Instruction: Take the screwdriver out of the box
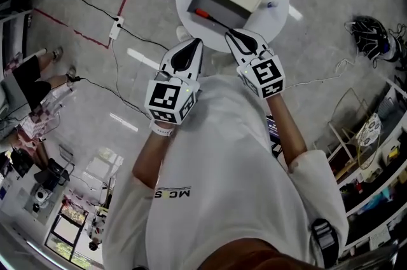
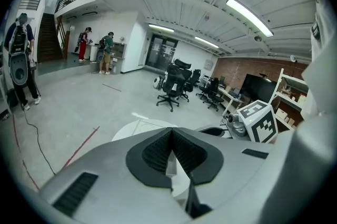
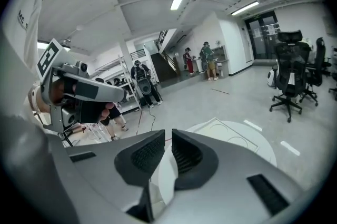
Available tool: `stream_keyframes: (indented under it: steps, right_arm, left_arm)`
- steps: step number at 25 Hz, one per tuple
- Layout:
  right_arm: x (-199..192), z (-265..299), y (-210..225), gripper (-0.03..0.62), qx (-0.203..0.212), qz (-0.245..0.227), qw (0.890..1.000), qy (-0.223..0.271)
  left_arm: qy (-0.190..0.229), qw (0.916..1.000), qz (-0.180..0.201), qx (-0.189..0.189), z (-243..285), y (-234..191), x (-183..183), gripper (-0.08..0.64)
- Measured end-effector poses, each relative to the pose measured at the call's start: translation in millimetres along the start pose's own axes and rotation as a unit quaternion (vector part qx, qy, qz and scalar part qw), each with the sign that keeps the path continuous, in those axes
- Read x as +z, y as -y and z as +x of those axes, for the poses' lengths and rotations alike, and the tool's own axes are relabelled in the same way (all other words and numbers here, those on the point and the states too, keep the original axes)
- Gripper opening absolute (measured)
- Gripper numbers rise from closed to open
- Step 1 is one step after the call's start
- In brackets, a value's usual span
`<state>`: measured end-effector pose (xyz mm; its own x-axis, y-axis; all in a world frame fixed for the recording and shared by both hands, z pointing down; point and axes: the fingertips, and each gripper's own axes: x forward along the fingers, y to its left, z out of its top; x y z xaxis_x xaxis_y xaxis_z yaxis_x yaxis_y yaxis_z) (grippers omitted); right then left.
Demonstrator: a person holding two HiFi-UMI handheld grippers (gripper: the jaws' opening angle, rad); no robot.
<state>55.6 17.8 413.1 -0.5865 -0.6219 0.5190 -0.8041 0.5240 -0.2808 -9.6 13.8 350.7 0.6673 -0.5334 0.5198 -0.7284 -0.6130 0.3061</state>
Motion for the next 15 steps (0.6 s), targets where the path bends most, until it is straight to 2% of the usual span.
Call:
stream_keyframes:
  steps: [6, 9, 15]
  right_arm:
    - [-5.2, 27.9, 9.3, 0.086, 0.024, -0.014, 0.999, -0.037]
    - [-10.2, 41.2, 14.0, 0.117, 0.032, -0.013, 0.998, -0.054]
    - [-21.6, 73.6, 18.9, 0.118, 0.047, -0.026, 0.995, -0.079]
  left_arm:
    - [-0.012, 0.9996, -0.023, 0.015, 7.8, -19.0, -9.2, 0.003]
    - [-0.016, 0.9988, -0.04, 0.023, 9.2, -27.0, -17.9, 0.003]
    - [-0.025, 0.998, -0.054, 0.023, 16.9, -42.6, -35.6, 0.003]
